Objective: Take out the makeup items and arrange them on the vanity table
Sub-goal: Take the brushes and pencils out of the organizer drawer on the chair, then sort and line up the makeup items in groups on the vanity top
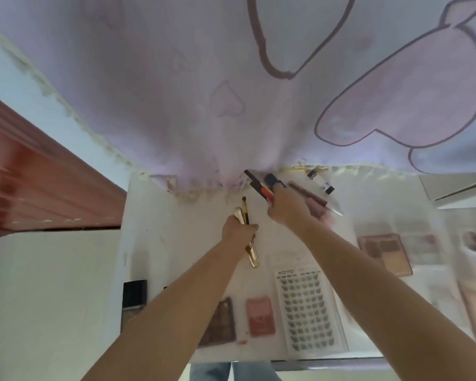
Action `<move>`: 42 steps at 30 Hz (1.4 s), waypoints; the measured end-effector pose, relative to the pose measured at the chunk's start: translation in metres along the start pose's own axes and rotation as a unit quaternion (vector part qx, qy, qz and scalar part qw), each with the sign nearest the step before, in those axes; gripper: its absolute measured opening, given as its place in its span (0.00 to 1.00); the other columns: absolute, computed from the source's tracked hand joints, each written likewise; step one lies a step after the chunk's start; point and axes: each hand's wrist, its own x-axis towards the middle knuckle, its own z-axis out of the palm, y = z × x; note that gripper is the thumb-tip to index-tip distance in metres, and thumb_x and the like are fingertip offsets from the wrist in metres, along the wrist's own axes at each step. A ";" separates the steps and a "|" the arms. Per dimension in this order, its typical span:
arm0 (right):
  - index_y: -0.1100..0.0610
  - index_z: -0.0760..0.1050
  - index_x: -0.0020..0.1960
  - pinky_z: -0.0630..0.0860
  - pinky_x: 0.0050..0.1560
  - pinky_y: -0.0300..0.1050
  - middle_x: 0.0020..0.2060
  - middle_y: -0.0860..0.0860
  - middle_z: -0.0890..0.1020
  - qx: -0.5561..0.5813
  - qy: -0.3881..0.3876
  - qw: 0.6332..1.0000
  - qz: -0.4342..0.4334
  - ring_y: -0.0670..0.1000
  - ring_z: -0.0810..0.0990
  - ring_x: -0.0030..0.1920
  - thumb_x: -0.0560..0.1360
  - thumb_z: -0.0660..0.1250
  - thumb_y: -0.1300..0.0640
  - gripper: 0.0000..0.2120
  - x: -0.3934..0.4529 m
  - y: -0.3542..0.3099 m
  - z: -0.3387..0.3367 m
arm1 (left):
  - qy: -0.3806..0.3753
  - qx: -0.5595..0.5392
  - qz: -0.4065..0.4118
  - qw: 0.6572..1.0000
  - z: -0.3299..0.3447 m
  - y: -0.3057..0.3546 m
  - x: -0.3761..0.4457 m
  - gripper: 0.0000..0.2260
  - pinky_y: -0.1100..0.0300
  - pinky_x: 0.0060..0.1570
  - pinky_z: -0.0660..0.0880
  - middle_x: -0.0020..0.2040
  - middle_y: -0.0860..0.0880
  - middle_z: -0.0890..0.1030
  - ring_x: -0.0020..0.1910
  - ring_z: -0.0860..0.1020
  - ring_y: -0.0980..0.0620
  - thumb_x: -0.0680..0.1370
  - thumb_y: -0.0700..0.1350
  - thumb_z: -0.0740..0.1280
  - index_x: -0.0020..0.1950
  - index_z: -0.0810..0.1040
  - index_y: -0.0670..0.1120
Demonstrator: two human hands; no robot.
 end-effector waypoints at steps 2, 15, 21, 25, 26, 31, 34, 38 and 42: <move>0.61 0.65 0.57 0.70 0.37 0.46 0.50 0.57 0.76 -0.010 -0.001 1.000 -0.005 0.56 0.75 0.43 0.74 0.60 0.60 0.13 0.006 0.004 -0.004 | 0.023 0.005 0.009 1.000 0.008 0.006 0.004 0.10 0.52 0.45 0.76 0.44 0.38 0.78 0.43 0.78 0.41 0.72 0.38 0.67 0.50 0.71 0.39; 0.61 0.53 0.72 0.61 0.67 0.52 0.67 0.58 0.66 -0.078 0.080 0.990 -0.083 0.59 0.64 0.68 0.77 0.56 0.45 0.31 -0.005 0.029 0.008 | -0.054 0.066 0.043 0.995 -0.006 0.013 0.002 0.22 0.58 0.57 0.70 0.65 0.44 0.69 0.61 0.71 0.46 0.75 0.43 0.64 0.69 0.65 0.44; 0.59 0.47 0.74 0.44 0.73 0.55 0.74 0.58 0.53 -0.130 0.069 0.986 -0.077 0.58 0.48 0.74 0.79 0.50 0.46 0.29 -0.020 0.032 0.018 | 0.030 0.352 0.198 0.914 -0.067 0.003 -0.003 0.19 0.58 0.59 0.67 0.66 0.43 0.69 0.65 0.68 0.46 0.77 0.44 0.60 0.68 0.66 0.44; 0.61 0.51 0.73 0.45 0.72 0.57 0.73 0.60 0.53 -0.111 0.081 0.988 -0.068 0.59 0.47 0.74 0.79 0.51 0.50 0.27 -0.039 0.017 0.021 | 0.057 0.432 0.232 0.869 -0.121 -0.017 -0.016 0.19 0.56 0.66 0.58 0.68 0.43 0.66 0.68 0.61 0.45 0.78 0.44 0.59 0.68 0.64 0.43; 0.61 0.53 0.73 0.46 0.72 0.57 0.73 0.61 0.54 -0.105 0.094 0.987 -0.071 0.60 0.48 0.74 0.79 0.53 0.51 0.26 -0.044 0.010 0.024 | 0.055 0.438 0.235 0.866 -0.134 -0.026 -0.021 0.20 0.56 0.67 0.57 0.69 0.43 0.65 0.69 0.60 0.45 0.78 0.44 0.59 0.69 0.64 0.43; 0.65 0.60 0.69 0.56 0.70 0.55 0.70 0.63 0.62 -0.050 0.080 0.986 -0.136 0.61 0.58 0.71 0.78 0.57 0.54 0.24 -0.082 -0.038 0.045 | 0.060 0.428 0.223 0.874 -0.192 -0.068 -0.037 0.25 0.54 0.66 0.59 0.69 0.43 0.65 0.69 0.59 0.45 0.75 0.49 0.65 0.69 0.63 0.45; 0.66 0.64 0.68 0.62 0.67 0.53 0.67 0.63 0.67 -0.001 0.067 0.983 -0.171 0.61 0.64 0.68 0.77 0.59 0.56 0.22 -0.109 -0.072 0.071 | 0.080 0.440 0.185 0.875 -0.213 -0.093 -0.043 0.30 0.52 0.61 0.66 0.65 0.42 0.67 0.66 0.64 0.44 0.71 0.56 0.68 0.68 0.63 0.44; 0.67 0.69 0.64 0.68 0.63 0.55 0.61 0.64 0.73 0.008 0.063 0.978 -0.196 0.63 0.70 0.64 0.76 0.61 0.59 0.19 -0.138 -0.106 0.111 | 0.075 0.428 0.129 0.891 -0.213 -0.129 -0.055 0.35 0.54 0.48 0.72 0.56 0.44 0.73 0.56 0.74 0.44 0.65 0.63 0.71 0.60 0.64 0.42; 0.64 0.67 0.65 0.62 0.67 0.51 0.66 0.61 0.69 -0.023 0.059 0.984 -0.167 0.58 0.65 0.68 0.77 0.58 0.57 0.19 -0.146 -0.119 0.136 | 0.076 0.417 0.097 0.901 -0.205 -0.151 -0.058 0.32 0.57 0.45 0.72 0.56 0.45 0.74 0.54 0.76 0.45 0.67 0.59 0.70 0.61 0.63 0.43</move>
